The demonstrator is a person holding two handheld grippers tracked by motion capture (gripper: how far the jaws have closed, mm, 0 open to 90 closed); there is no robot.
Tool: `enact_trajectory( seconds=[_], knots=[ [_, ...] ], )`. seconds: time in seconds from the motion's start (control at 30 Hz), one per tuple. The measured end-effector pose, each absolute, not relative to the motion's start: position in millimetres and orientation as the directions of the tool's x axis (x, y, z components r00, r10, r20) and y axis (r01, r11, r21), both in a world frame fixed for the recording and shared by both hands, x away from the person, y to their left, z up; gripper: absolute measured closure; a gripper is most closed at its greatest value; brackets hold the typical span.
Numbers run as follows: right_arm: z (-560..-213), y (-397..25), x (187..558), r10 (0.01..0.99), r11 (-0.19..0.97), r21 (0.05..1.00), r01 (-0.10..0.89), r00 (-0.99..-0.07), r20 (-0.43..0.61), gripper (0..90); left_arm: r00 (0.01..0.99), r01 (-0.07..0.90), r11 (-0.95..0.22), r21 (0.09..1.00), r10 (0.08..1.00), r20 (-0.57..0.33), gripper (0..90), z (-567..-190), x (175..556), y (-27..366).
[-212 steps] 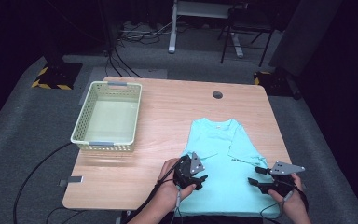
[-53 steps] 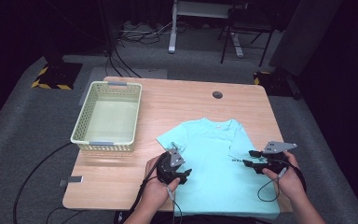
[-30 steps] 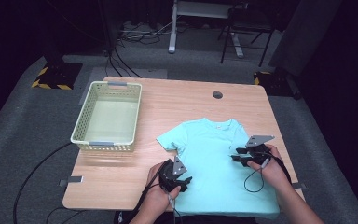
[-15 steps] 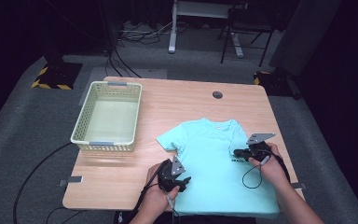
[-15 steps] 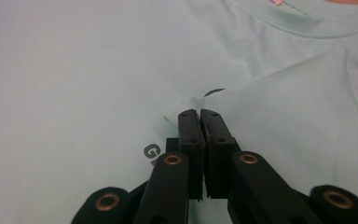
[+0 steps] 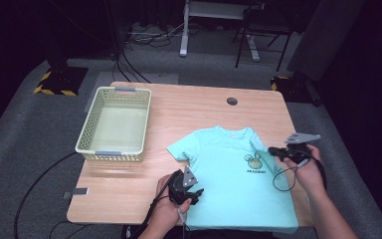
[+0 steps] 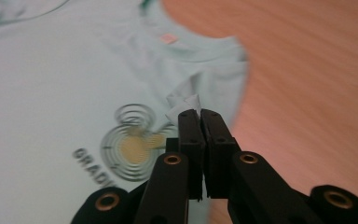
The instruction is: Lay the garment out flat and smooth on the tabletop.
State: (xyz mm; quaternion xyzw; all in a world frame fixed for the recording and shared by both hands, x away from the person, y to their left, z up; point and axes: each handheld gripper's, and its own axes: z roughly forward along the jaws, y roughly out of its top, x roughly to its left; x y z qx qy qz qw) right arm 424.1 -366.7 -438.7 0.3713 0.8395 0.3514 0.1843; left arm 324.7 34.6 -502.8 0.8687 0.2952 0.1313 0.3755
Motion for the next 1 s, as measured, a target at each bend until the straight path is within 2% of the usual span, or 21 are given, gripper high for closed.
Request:
enact_trajectory(
  seconds=[0.1, 0.13, 0.2, 0.23, 0.5, 0.7, 0.83, 1.0],
  knots=[
    [-431, -405, 422, 0.873, 0.353, 0.760, 0.546, -0.485, -0.057, 84.5, 0.791, 0.414, -0.544, 0.730, 0.611, 0.007, 38.7, -503, 325, 35],
    [-431, -414, 419, 0.894, 0.328, 0.763, 0.557, -0.443, -0.061, 79.7, 0.791, 0.414, -0.544, 0.730, 0.612, 0.006, 38.7, -503, 325, 35],
    [-434, -423, 412, 0.919, 0.294, 0.769, 0.568, -0.389, -0.064, 62.4, 0.791, 0.417, -0.543, 0.729, 0.612, 0.004, 38.6, -503, 325, 35],
    [-435, -425, 409, 0.921, 0.288, 0.773, 0.565, -0.384, -0.063, 60.7, 0.791, 0.417, -0.542, 0.730, 0.612, 0.003, 38.6, -503, 325, 35],
    [-432, -412, 385, 0.849, 0.327, 0.802, 0.500, -0.528, -0.016, 53.5, 0.790, 0.405, -0.551, 0.730, 0.613, 0.025, 33.5, -503, 324, 30],
    [-440, -391, 372, 0.744, 0.448, 0.765, 0.463, -0.667, -0.032, 47.8, 0.786, 0.404, -0.533, 0.743, 0.618, 0.016, 30.9, -501, 326, 26],
    [-449, -383, 365, 0.715, 0.489, 0.738, 0.465, -0.698, -0.033, 45.2, 0.791, 0.397, -0.533, 0.747, 0.612, 0.016, 30.9, -499, 328, 21],
    [-461, -375, 358, 0.692, 0.512, 0.715, 0.476, -0.722, -0.015, 43.8, 0.795, 0.418, -0.511, 0.751, 0.606, -0.030, 30.8, -501, 334, 17]
  ],
)
